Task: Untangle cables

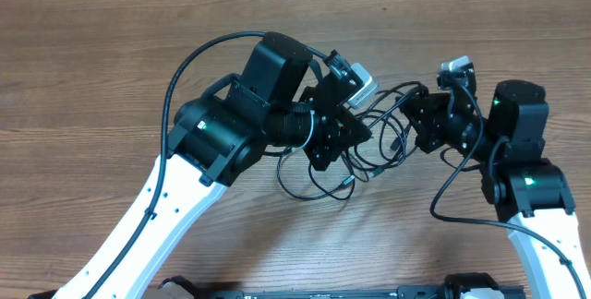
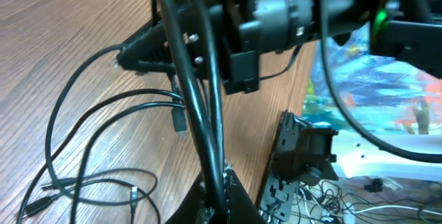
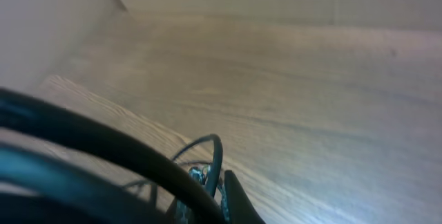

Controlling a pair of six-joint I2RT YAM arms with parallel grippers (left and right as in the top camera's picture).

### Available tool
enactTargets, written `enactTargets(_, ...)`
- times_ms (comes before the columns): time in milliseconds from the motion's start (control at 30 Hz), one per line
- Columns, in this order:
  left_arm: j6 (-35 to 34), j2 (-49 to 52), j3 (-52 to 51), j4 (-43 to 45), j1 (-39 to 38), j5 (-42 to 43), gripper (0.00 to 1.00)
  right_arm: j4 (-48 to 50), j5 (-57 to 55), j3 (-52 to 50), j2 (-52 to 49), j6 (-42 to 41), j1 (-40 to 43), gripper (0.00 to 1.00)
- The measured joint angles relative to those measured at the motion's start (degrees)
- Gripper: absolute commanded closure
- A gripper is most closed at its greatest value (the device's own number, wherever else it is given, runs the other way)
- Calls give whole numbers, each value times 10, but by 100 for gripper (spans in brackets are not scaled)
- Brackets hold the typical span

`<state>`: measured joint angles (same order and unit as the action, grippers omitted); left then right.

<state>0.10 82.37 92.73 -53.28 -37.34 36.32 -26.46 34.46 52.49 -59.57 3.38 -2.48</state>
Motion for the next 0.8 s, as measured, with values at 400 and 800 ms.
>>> enactTargets(400,-2,-1,0,2,0,-19,51,29,55,0,65,-28,2,93)
enactTargets(800,-5,-1,0,66,0,11,23,24,87,0,66,-32,2,93)
